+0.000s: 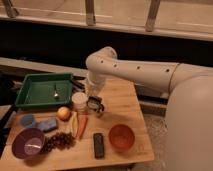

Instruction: Wipe purple bowl with brush

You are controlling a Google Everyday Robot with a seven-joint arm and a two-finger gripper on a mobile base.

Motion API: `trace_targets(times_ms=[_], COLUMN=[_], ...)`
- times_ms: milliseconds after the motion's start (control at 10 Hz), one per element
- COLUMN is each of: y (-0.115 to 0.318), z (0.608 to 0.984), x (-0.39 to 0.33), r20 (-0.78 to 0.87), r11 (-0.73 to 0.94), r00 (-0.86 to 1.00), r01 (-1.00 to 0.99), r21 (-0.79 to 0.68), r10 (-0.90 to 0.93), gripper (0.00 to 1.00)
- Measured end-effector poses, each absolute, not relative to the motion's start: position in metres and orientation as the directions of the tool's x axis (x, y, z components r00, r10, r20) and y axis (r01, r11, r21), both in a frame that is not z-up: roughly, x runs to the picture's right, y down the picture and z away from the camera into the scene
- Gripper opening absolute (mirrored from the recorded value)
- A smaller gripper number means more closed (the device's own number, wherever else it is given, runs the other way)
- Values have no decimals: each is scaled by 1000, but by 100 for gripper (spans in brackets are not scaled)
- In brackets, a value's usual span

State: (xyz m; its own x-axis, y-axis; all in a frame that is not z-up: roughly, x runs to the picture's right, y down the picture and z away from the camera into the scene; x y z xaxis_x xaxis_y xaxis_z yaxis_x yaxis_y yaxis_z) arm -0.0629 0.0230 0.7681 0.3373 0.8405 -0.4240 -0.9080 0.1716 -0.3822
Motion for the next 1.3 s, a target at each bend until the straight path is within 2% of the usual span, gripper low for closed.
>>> trace_targets(times_ms=[700, 1300], y=[58, 100], z=[709, 660], x=[-154, -236], r20=[-295, -163], r11=[325, 384], r00=[580, 714], r01=[-731, -538], r21=[-599, -750], r10=[759, 681], gripper=[0, 0])
